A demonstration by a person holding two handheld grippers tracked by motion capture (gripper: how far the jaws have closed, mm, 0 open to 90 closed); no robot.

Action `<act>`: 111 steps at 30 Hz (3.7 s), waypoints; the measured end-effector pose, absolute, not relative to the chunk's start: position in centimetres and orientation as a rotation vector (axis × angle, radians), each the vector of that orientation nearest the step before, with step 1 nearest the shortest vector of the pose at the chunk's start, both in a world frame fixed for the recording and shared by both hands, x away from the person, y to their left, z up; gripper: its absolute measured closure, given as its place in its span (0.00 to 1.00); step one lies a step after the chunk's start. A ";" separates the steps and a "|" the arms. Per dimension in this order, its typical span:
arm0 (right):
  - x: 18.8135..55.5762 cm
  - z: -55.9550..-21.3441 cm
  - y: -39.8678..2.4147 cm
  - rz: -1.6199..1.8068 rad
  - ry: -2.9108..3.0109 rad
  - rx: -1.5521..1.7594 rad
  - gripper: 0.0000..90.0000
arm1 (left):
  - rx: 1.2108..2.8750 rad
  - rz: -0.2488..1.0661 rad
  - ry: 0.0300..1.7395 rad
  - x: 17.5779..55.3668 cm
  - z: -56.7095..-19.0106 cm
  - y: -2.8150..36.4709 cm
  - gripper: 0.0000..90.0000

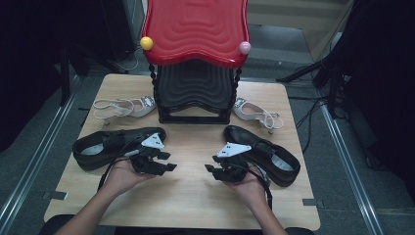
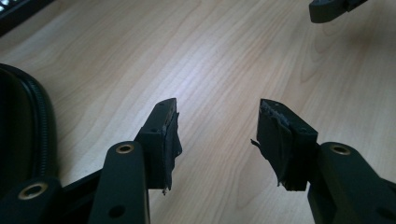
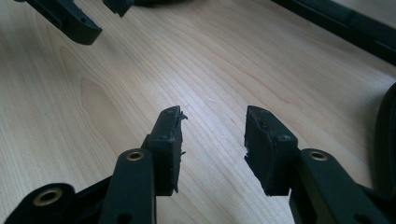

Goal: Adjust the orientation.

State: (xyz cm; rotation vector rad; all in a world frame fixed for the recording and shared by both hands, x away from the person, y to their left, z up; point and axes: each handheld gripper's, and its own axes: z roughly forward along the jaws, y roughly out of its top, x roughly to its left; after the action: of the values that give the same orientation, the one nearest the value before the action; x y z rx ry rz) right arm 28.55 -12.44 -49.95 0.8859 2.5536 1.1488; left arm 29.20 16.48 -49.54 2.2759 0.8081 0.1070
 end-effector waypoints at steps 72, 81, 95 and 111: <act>28.8 -49.4 -11.1 1.200 2.665 0.840 0.62 | 2.228 0.095 0.896 29.0 -44.2 23.8 0.57; 28.9 -49.5 -10.7 1.187 2.686 0.830 0.61 | 2.246 0.145 0.936 30.2 -42.5 26.6 0.57; 29.1 -49.6 -10.6 1.175 2.696 0.835 0.60 | 2.241 0.212 0.998 31.5 -41.1 30.5 0.57; 29.1 -49.8 -10.5 1.166 2.710 0.845 0.60 | 2.291 0.217 1.064 32.6 -42.5 36.4 0.57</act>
State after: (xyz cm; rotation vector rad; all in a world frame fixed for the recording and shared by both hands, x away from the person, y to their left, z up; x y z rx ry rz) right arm 29.15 -10.50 -49.83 0.8447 2.7096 1.1659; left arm 32.60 36.36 -42.48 2.2905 1.0643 0.2174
